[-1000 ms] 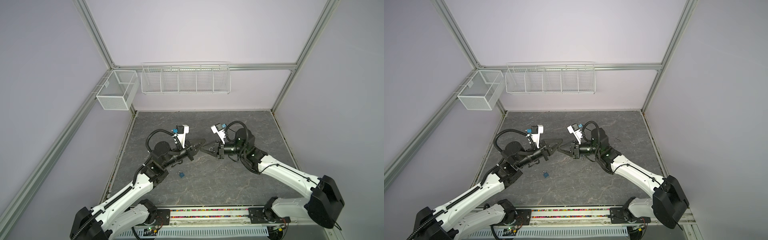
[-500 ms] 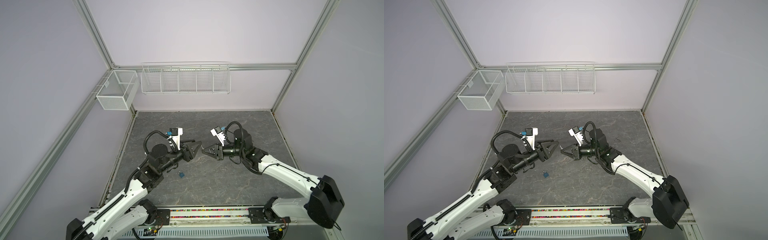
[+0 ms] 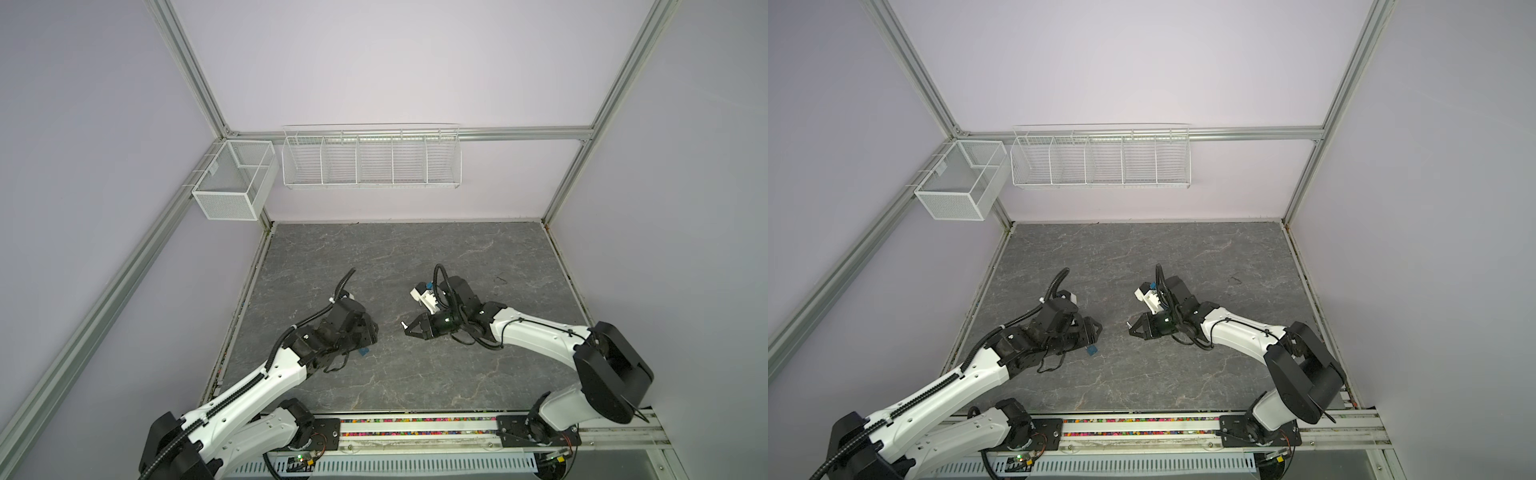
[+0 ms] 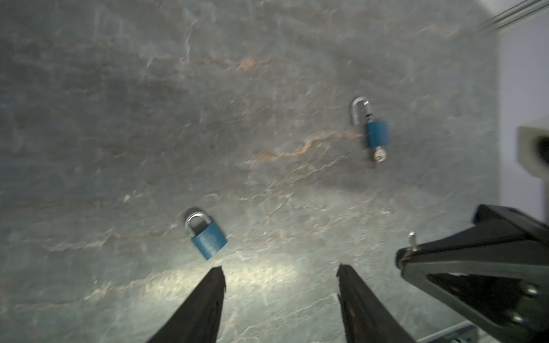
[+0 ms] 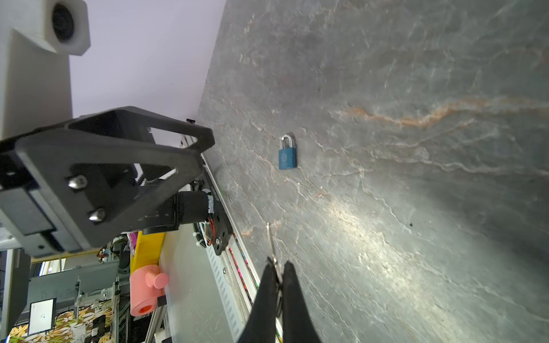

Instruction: Unlock with the key

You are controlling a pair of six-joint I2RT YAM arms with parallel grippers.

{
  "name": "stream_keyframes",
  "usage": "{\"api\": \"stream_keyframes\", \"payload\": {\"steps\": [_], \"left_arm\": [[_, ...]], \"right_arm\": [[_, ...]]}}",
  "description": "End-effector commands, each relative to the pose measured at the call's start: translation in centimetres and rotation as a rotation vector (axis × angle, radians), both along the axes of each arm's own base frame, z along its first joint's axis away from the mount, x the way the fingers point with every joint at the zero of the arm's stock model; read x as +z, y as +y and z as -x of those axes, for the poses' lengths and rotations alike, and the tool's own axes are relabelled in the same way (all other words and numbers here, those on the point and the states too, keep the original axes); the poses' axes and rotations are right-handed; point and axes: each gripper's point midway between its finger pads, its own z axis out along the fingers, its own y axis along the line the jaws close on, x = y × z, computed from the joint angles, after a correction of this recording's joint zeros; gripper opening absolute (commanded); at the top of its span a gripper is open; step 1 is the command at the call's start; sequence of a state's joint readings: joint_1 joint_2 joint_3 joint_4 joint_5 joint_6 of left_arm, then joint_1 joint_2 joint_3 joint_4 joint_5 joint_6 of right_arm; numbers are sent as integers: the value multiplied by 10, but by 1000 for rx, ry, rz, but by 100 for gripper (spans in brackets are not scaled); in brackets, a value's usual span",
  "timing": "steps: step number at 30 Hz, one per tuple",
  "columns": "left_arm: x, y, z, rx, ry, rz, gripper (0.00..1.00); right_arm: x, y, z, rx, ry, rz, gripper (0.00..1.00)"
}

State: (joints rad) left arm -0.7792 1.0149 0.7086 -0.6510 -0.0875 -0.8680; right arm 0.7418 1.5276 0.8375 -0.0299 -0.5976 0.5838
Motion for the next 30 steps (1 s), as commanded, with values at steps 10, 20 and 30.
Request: {"api": "stream_keyframes", "payload": {"steps": [10,20,30], "left_arm": [[-64,7,10,112,152,-233,62],[-88,5,-4,170,195,-342,58],[-99,6,-8,204,190,-338,46]], "right_arm": [[-35,4,6,-27,69,70,7],[-31,5,8,-12,70,62,7],[-36,4,8,-19,76,71,6]]}}
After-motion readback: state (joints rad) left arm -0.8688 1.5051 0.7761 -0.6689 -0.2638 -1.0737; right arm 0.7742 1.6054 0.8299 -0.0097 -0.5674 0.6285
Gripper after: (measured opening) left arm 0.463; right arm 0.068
